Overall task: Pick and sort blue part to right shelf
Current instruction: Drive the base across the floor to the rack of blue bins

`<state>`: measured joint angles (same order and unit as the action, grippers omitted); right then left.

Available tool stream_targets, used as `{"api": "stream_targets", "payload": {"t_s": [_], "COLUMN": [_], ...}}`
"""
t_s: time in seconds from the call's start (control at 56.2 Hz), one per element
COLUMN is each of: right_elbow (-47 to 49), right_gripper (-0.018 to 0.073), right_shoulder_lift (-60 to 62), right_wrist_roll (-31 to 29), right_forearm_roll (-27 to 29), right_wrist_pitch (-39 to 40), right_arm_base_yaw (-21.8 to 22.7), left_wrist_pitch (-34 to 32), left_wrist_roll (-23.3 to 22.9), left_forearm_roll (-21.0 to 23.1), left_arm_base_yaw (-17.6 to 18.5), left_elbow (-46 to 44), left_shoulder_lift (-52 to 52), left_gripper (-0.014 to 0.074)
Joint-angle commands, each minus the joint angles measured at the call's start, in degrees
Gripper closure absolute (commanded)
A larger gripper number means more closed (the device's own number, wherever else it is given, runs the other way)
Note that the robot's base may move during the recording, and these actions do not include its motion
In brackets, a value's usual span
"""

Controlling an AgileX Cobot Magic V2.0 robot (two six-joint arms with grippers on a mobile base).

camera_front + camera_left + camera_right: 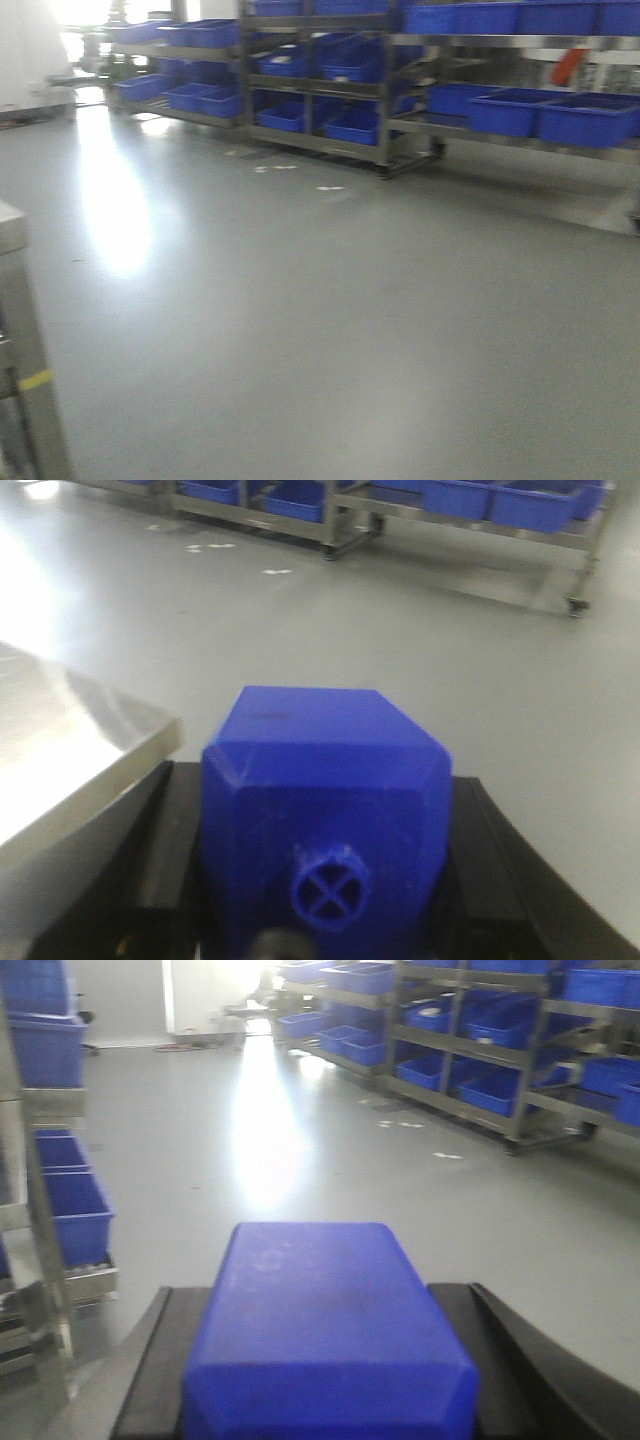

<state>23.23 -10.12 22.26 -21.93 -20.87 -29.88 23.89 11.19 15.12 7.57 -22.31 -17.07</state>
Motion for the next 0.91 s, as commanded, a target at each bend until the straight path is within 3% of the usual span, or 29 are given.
{"api": "stream_targets", "payload": {"t_s": [0.0,0.889], "right_elbow": [1.7,1.7], "right_gripper": [0.0365,0.0365], "right_shoulder_lift": [-0.7,-0.7], "right_wrist_roll": [-0.3,-0.3], "right_forearm_roll": [-1.3,-1.3], "right_wrist_pitch": [5.3,5.3], "right_arm_base_yaw": [-0.1,-0.1], "left_wrist_pitch": [-5.0,-5.0], "left_wrist_roll": [0.1,0.1], "left_forearm_roll": [0.7,0.7], "left_arm_base_yaw": [0.2,0.2], "left_elbow": [-1.8,-1.8], "left_shoulder_lift": [-0.5,-0.5], "left_gripper": [0.0354,0.0354]}}
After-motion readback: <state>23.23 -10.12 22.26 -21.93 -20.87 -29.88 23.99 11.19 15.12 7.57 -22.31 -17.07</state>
